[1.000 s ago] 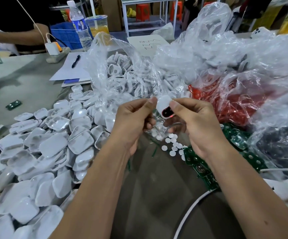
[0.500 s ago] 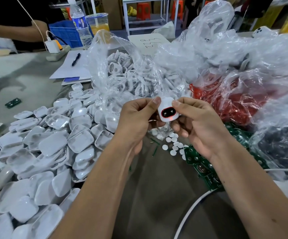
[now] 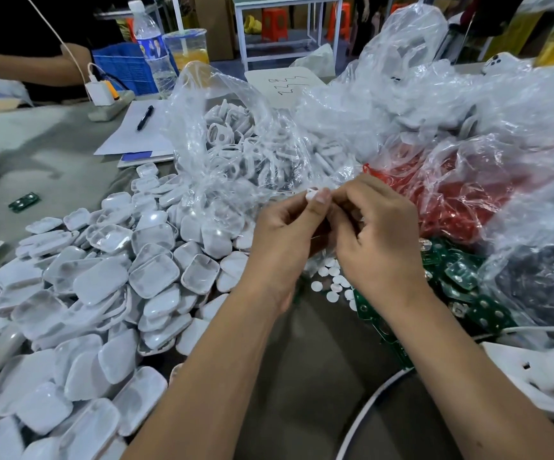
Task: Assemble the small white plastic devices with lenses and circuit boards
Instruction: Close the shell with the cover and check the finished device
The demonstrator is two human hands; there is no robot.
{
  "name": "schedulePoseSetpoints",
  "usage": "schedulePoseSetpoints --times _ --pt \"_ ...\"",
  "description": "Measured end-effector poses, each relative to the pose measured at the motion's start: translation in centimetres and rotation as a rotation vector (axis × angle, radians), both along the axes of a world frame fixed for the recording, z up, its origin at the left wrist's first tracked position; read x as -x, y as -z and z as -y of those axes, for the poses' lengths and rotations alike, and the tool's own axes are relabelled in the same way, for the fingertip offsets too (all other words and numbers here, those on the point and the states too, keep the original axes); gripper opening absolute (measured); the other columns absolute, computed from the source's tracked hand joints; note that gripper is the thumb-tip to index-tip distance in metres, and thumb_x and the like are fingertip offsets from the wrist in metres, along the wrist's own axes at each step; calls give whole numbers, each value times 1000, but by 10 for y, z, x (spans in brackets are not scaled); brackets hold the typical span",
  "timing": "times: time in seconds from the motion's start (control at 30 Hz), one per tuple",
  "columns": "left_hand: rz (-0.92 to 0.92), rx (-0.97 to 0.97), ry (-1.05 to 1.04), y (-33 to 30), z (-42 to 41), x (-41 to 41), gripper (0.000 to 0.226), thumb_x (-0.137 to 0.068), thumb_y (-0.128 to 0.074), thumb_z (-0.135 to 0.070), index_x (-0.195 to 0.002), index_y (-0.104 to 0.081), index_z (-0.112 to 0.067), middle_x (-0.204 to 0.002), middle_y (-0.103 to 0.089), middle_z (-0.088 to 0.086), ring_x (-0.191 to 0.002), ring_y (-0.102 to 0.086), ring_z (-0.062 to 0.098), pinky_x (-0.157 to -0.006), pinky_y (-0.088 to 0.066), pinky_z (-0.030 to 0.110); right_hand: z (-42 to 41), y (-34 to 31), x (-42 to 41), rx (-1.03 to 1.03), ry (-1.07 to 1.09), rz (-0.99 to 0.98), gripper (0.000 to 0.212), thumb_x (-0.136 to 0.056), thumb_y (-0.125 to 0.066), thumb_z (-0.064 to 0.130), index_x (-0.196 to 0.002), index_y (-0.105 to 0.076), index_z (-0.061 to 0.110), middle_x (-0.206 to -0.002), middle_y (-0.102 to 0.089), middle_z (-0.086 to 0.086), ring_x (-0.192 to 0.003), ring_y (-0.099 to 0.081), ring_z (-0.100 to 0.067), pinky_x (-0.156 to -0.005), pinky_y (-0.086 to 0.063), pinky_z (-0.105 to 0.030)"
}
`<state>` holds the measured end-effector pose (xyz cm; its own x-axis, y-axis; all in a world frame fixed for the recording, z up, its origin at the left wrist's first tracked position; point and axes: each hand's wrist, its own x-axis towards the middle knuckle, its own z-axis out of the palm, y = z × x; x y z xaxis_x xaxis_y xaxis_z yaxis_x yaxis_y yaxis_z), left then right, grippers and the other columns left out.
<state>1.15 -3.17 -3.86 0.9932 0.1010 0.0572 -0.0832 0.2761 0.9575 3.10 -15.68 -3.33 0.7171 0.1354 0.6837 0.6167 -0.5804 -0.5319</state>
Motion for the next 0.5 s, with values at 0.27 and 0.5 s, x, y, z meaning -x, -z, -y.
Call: schedulePoseSetpoints --times 0.27,0.5 --pt "-68 70 -90 -3 -11 -3 38 -106 -55 -25 -95 -73 6 -98 -74 30 -93 -73 39 -87 -61 42 -1 -2 -1 -14 -140 -94 16 -90 -79 10 -106 -80 9 -91 -68 0 -80 -62 -11 -75 -51 -21" --pt "-170 142 -88 -9 -14 -2 41 -107 -52 -32 -114 -60 8 -95 -74 25 -82 -75 32 -70 -61 33 -1 2 -1 49 -167 -1 33 -83 -86 7 -115 -79 8 -89 -67 3 -80 -61 -9 -78 -53 -21"
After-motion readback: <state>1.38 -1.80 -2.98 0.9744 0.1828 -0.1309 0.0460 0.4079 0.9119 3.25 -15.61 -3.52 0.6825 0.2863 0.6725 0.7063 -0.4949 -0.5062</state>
